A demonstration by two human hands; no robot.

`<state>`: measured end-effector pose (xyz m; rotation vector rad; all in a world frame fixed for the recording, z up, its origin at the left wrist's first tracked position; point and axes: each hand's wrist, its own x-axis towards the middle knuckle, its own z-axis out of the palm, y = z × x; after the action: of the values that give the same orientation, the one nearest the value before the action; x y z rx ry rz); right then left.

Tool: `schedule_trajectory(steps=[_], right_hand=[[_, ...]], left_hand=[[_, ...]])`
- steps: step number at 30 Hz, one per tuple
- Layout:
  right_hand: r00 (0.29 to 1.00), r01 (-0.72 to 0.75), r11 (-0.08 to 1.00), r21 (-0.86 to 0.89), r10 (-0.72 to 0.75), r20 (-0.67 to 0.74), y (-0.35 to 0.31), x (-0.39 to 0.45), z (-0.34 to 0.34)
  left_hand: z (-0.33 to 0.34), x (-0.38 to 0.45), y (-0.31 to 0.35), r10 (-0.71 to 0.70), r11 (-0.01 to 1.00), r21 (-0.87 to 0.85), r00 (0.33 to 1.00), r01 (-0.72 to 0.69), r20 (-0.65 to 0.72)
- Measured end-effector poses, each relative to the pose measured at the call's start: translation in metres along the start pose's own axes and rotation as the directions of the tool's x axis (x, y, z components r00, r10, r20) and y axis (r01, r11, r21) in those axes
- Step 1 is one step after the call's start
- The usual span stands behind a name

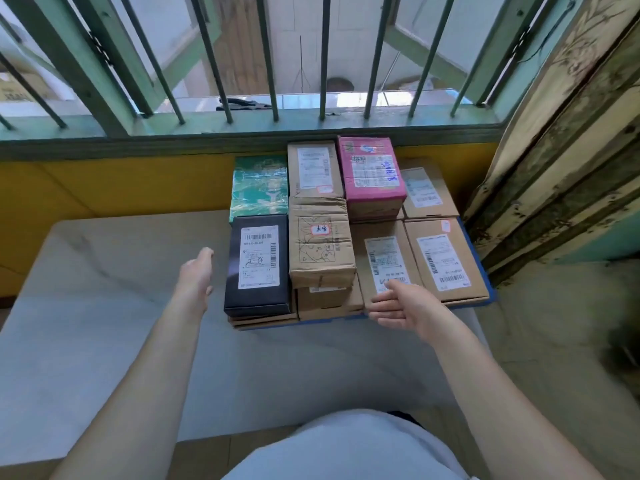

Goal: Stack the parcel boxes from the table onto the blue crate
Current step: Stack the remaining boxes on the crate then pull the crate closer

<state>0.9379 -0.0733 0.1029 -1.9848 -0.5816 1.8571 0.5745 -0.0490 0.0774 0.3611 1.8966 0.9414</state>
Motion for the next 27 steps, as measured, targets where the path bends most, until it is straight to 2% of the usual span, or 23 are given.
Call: schedule_trajectory(steps=[2,4,6,8,12,17,19,22,27], right_hand=[[0.980,0.104,0.994,-0.044,-0.110,-0.168,-0.029,0.016,-0.027],[0.920,0.218,0.970,-0.103,-0.240,-0.311,-0.060,0.038,-0.055],[0.841,0.283,0.904,-0.319,-0.394,-0.370,-0.088,0.056,-0.080],[0.800,0.288,0.864,-0.413,-0.454,-0.393,-0.115,0.076,-0.101],[0.804,0.228,0.852,-0.472,-0.438,-0.402,-0.157,0.134,-0.127],[0.808,0.096,0.923,-0.373,-0.291,-0.512,-0.168,0.192,-0.131],[0.779,0.087,0.927,-0.365,-0.292,-0.555,-0.169,0.201,-0.126],[0.736,0.105,0.915,-0.390,-0.335,-0.588,-0.168,0.205,-0.123],[0.745,0.126,0.918,-0.377,-0.338,-0.575,-0.165,0.207,-0.127]], left_hand=[[0.009,0.015,0.033,0.094,0.995,0.030,0.995,-0.094,-0.021],[0.021,0.028,0.062,0.157,0.985,0.069,0.988,-0.156,-0.007],[0.034,0.038,0.078,0.171,0.980,0.106,0.985,-0.171,0.007],[0.045,0.050,0.088,0.136,0.975,0.176,0.990,-0.138,0.024],[0.055,0.095,0.088,0.036,0.941,0.334,0.999,-0.047,0.040],[0.059,0.159,0.069,-0.122,0.935,0.337,0.992,0.110,0.012],[0.062,0.157,0.070,-0.126,0.938,0.326,0.992,0.116,0.009],[0.086,0.106,0.092,-0.088,0.937,0.343,0.995,0.065,0.050],[0.099,0.088,0.101,-0.041,0.923,0.385,0.994,0.000,0.098]])
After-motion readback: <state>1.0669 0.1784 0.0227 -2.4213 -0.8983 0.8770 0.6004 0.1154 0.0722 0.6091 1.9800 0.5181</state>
